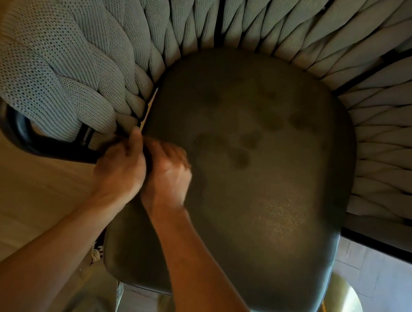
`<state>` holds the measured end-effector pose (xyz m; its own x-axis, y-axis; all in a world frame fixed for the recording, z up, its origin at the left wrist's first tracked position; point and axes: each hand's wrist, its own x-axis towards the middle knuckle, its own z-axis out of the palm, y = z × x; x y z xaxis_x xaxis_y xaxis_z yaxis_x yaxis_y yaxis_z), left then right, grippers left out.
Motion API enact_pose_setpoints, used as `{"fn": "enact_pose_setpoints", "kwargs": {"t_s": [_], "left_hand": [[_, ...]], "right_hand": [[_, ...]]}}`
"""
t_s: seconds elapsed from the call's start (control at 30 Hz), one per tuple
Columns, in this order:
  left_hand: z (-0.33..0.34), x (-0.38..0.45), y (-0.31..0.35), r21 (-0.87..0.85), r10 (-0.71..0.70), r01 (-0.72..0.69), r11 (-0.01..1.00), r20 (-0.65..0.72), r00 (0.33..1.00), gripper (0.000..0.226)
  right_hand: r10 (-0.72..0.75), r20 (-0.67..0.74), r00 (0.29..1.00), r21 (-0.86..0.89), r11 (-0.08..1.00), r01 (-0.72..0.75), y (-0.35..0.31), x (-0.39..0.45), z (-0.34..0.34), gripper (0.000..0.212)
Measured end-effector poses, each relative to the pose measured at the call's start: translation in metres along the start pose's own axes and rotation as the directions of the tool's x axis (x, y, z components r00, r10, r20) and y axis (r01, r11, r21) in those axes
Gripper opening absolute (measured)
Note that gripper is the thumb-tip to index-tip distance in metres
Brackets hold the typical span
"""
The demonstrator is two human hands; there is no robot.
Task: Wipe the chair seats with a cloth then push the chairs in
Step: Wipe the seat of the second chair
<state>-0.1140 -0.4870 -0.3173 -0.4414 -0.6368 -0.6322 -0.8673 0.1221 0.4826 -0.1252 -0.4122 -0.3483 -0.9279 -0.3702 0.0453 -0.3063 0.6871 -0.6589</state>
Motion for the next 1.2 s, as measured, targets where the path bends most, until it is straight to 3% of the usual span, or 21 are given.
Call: {"fn": "enact_pose_setpoints", "kwargs": {"t_s": [0.1,0.23,0.33,0.6,0.7,0.93,1.07,1.2], "left_hand": [[-0.001,-0.001,0.003,0.054,0.026,-0.028,0.998,0.039,0.999,0.069],[-0.002,-0.002,0.004,0.158,0.132,-0.137,0.978,0.043,0.99,0.06],[0.0,0.004,0.0,0.248,0.176,-0.18,0.952,0.04,0.984,0.051],[0.001,0.01,0.006,0.461,0.257,-0.245,0.853,0.038,0.966,0.054],[0.004,0.01,0.007,0.459,0.288,-0.266,0.848,0.023,0.957,0.053],[0.005,0.017,0.004,0.381,0.27,-0.254,0.889,0.01,0.963,0.058],[0.004,0.019,0.002,0.402,0.283,-0.27,0.875,0.028,0.959,0.058],[0.006,0.022,0.003,0.381,0.254,-0.25,0.89,0.04,0.966,0.058]], "right_hand": [[-0.018,0.034,0.999,-0.024,1.0,0.019,-0.002,0.005,0.009,0.014],[-0.054,0.114,0.992,-0.122,0.99,0.068,0.018,0.002,-0.009,0.028],[-0.047,0.067,0.997,-0.175,0.983,0.058,0.041,0.001,-0.032,0.032],[0.059,-0.062,0.996,-0.313,0.947,-0.076,0.128,-0.018,-0.115,0.048],[0.184,-0.071,0.98,-0.345,0.918,-0.198,0.16,-0.026,-0.148,0.05],[0.446,-0.18,0.876,-0.378,0.791,-0.481,0.214,-0.026,-0.198,0.032],[0.439,-0.227,0.869,-0.325,0.807,-0.493,0.215,-0.021,-0.197,0.029],[0.308,-0.288,0.907,-0.241,0.893,-0.38,0.203,-0.025,-0.178,0.034]]}}
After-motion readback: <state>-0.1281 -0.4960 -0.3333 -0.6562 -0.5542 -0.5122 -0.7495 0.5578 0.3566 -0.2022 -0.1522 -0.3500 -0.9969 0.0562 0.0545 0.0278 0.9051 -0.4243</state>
